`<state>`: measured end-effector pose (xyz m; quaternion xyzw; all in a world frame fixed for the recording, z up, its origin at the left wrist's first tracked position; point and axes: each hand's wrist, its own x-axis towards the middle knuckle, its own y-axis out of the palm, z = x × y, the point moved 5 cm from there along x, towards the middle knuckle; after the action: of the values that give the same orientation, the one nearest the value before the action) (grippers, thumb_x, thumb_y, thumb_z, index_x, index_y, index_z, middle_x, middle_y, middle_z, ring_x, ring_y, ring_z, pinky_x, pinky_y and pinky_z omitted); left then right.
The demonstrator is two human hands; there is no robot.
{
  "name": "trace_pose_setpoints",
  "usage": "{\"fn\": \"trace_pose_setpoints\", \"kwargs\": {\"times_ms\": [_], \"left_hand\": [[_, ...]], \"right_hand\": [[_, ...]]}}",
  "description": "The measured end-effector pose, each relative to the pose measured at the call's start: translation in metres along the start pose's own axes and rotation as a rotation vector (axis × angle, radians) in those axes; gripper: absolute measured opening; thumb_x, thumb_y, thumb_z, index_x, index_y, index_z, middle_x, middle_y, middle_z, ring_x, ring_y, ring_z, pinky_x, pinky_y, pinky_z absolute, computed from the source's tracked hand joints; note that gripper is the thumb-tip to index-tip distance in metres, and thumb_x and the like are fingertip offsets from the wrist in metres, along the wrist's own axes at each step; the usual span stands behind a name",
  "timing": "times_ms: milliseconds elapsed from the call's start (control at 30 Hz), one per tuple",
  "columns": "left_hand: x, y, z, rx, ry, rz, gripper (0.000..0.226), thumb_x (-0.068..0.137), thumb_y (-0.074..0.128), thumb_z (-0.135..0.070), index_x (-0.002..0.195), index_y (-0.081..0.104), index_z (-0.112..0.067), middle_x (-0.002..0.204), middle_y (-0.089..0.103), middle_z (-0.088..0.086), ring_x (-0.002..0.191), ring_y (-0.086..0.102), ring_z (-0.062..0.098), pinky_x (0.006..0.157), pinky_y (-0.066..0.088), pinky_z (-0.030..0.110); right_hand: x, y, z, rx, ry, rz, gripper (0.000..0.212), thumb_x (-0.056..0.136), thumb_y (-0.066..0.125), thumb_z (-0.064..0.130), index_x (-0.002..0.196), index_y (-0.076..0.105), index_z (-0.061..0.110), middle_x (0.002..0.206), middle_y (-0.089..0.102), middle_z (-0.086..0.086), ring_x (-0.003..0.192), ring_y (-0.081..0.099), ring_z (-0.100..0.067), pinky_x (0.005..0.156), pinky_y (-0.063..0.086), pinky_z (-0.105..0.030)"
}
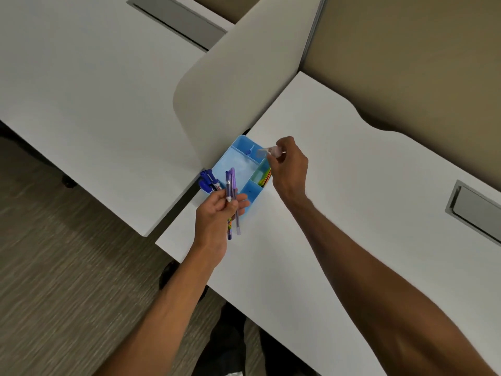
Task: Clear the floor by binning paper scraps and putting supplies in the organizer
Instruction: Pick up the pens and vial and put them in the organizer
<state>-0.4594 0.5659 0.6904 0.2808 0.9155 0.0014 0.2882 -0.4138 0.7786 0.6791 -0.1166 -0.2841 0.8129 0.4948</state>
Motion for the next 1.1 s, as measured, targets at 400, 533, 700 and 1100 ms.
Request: {"fn": "trace_pose_setpoints", "kwargs": {"times_ms": [400, 533, 700, 1100], "left_hand": [[0.001, -0.001, 0.019, -0.043, -0.064, -0.059, 0.021, 0.099, 0.058, -0.010, 0.113, 0.066, -0.022, 0.108, 0.078, 0.004, 0.099, 0.076, 0.022, 0.093, 0.059, 0.034], [0.004, -0.003, 0.019, -0.048, -0.073, -0.073, 0.023, 0.098, 0.058, -0.009, 0.118, 0.066, -0.017, 0.107, 0.078, 0.005, 0.097, 0.076, 0.021, 0.095, 0.058, 0.036], [0.007, -0.005, 0.012, -0.039, -0.064, -0.073, 0.020, 0.098, 0.059, -0.010, 0.112, 0.067, -0.021, 0.108, 0.078, 0.007, 0.098, 0.076, 0.022, 0.098, 0.056, 0.041], [0.017, -0.003, 0.002, 0.008, -0.057, -0.069, 0.026, 0.098, 0.059, -0.012, 0.124, 0.064, -0.010, 0.114, 0.075, 0.012, 0.101, 0.075, 0.024, 0.097, 0.057, 0.039]], "right_hand": [[0.030, 0.046, -0.006, -0.442, -0.231, 0.253, 0.012, 0.096, 0.054, 0.010, 0.102, 0.062, 0.004, 0.104, 0.060, -0.013, 0.084, 0.058, -0.028, 0.072, 0.057, -0.045], [0.034, 0.059, -0.009, -0.493, -0.203, 0.297, 0.016, 0.098, 0.056, 0.012, 0.106, 0.064, 0.002, 0.108, 0.059, -0.013, 0.087, 0.058, -0.028, 0.076, 0.058, -0.043], [0.039, 0.065, -0.013, -0.518, -0.169, 0.299, 0.018, 0.097, 0.059, 0.016, 0.105, 0.067, 0.002, 0.107, 0.062, -0.013, 0.085, 0.060, -0.027, 0.075, 0.058, -0.040], [0.036, 0.047, -0.020, -0.323, -0.030, 0.282, 0.023, 0.096, 0.062, 0.022, 0.107, 0.071, 0.004, 0.105, 0.061, -0.010, 0.084, 0.054, -0.018, 0.070, 0.048, -0.029]]}}
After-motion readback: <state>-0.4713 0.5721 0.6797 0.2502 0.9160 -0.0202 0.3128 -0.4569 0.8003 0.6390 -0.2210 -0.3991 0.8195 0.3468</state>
